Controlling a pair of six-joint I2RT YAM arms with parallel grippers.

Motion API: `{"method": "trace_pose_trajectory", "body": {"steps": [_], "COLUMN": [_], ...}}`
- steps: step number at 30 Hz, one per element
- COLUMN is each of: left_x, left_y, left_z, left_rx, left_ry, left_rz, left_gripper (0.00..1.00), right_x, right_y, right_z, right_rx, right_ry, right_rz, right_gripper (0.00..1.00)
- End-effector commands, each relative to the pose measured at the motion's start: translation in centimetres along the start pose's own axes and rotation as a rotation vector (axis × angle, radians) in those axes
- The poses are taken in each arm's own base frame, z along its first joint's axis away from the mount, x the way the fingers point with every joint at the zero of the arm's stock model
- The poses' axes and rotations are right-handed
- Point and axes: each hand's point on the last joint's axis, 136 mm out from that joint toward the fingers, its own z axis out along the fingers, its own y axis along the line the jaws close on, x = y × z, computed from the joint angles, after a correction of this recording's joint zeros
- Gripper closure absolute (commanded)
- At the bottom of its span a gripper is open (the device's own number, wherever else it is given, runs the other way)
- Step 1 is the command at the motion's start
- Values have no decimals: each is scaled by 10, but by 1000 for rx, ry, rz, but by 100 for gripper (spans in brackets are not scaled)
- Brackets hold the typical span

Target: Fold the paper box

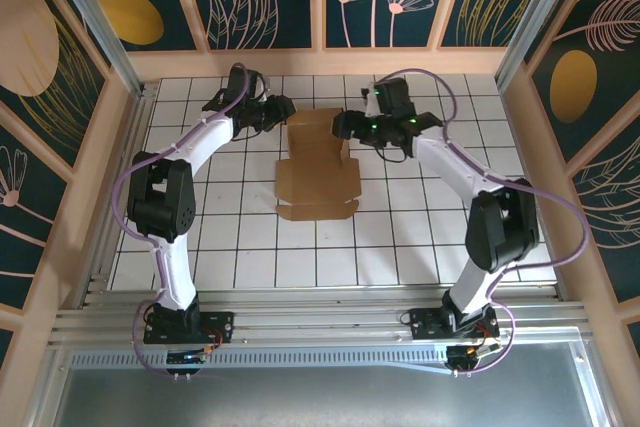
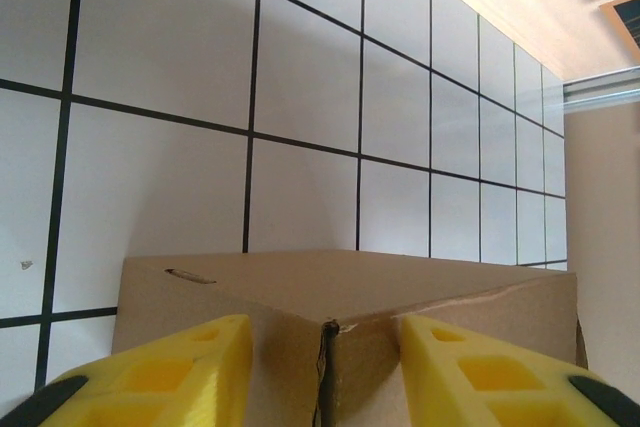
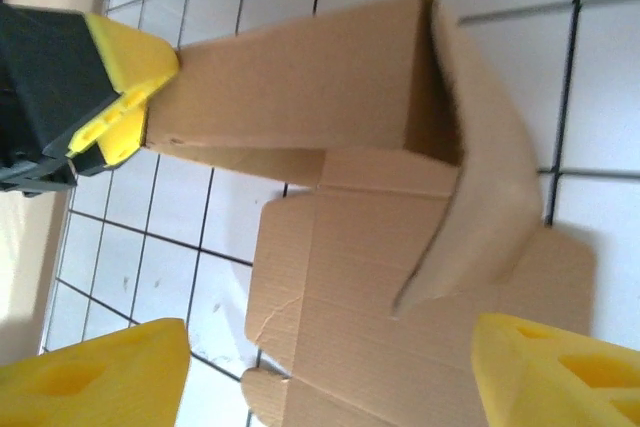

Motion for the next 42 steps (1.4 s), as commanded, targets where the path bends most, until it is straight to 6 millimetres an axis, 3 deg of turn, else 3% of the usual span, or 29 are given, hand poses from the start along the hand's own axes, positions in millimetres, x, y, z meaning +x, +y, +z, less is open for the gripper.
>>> {"method": "trace_pose_trajectory", "body": {"steps": [1, 3, 4, 8, 11, 14, 17, 24, 34, 42], "left_x": [3, 5, 5, 7, 5, 5, 5, 5, 6, 8], "left_y": [-1, -1, 0, 2, 1, -1, -3, -4, -7, -11], "left_z": [-3, -1, -1, 2, 2, 0, -1, -1, -1, -3], "left_rx": [-19, -18, -19, -22, -19, -13, -6, -3, 18, 39], "left_ry": [18, 23, 24, 32, 29, 28, 27, 25, 27, 31], "left_rz": [14, 11, 11, 7, 5, 7, 7, -1, -6, -9], "left_gripper": [57, 57, 57, 57, 57, 57, 57, 56, 57, 57], "right_x": [-38, -43, -43, -39, -25, -17, -8, -1, -7, -19], "right_y": [-39, -72, -78, -85, -79, -79, -74, -47, -41, -27], "right_z": [-31, -31, -29, -9, 8, 19, 29, 47, 87, 106], "right_rx": [48, 152, 184, 237, 164, 128, 55, -147, -79, -48], "right_ry": [-197, -287, -296, -264, -206, -185, -136, -92, -100, -170], "right_rz": [-112, -238, -344, -696, -900, -985, -1028, -1009, -1026, -926], "right_gripper": [34, 39, 38, 37, 46, 57, 55, 29, 31, 41]}}
